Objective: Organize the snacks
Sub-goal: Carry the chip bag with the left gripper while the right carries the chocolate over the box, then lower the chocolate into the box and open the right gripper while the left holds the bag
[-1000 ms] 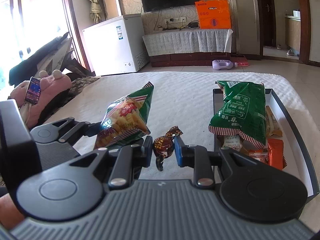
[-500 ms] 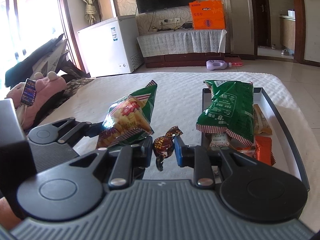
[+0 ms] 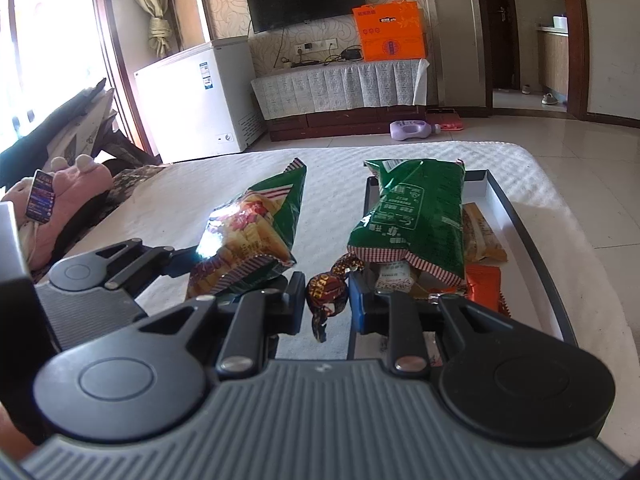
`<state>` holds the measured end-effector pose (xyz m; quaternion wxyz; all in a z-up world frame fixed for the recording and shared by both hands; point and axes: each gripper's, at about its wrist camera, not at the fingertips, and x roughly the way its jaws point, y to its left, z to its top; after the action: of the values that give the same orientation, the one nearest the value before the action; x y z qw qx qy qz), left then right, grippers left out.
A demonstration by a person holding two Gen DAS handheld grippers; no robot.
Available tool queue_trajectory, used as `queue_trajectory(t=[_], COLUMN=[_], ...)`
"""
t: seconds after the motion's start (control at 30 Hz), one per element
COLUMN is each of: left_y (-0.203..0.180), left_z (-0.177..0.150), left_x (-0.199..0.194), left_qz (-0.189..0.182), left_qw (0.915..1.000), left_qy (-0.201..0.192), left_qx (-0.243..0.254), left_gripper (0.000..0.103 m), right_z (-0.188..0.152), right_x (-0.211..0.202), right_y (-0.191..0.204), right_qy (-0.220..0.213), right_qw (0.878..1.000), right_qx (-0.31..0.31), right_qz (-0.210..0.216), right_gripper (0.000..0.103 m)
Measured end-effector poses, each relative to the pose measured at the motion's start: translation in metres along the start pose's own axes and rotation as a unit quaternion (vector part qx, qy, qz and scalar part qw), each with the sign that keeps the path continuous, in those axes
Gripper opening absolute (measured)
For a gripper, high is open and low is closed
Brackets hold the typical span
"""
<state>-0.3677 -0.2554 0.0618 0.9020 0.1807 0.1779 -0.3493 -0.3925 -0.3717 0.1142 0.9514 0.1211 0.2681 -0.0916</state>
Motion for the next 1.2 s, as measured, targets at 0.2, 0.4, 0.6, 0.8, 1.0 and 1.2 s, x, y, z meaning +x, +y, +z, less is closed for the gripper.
queue_trajectory(t=[0.2,0.4,0.6,0.8,1.0,1.2], left_y=[-0.007,-0.011,-0.014,-0.027,-0.036,-0.042], left_z=[0.003,0.008,0.016,0.022,0.027,0.032], left_x=[0.001,0.005,0.014,0.026,0.040,0.059], left_qz=[-0.012,-0.029,-0.050,-0.068,-0.083,-0.086], left_qw=[0.9999,0.9995,0.9986,0.9973,0.9958,0.9949], left_qy=[-0.006,-0.013,-0.020,-0.023,-0.030,-0.033], left_qx=[-0.001,0.004,0.006,0.016,0.026,0.041], left_gripper=[0.063,0.063,0.063,0.063,0.063,0.063], right_z=[-0.001,-0.002,-0.004,-0.004,-0.004,-0.004], right_x=[-0.002,-0.006,-0.009,-0.010,-0.012,-0.018], right_y=[-0.010,-0.019,-0.029,-0.040,-0.052,-0.059], right_qy=[-0.003,-0.003,-0.004,-0.004,-0.008,-0.017], right_qw=[1.000,1.000,0.999,0.999,0.998,0.996], right_qx=[0.005,0.012,0.022,0.030,0.043,0.060], right_qz=[-0.008,-0.016,-0.027,-0.041,-0.054,-0.063], right_gripper=[0.027,0.027,0.027,0.027,0.027,0.027])
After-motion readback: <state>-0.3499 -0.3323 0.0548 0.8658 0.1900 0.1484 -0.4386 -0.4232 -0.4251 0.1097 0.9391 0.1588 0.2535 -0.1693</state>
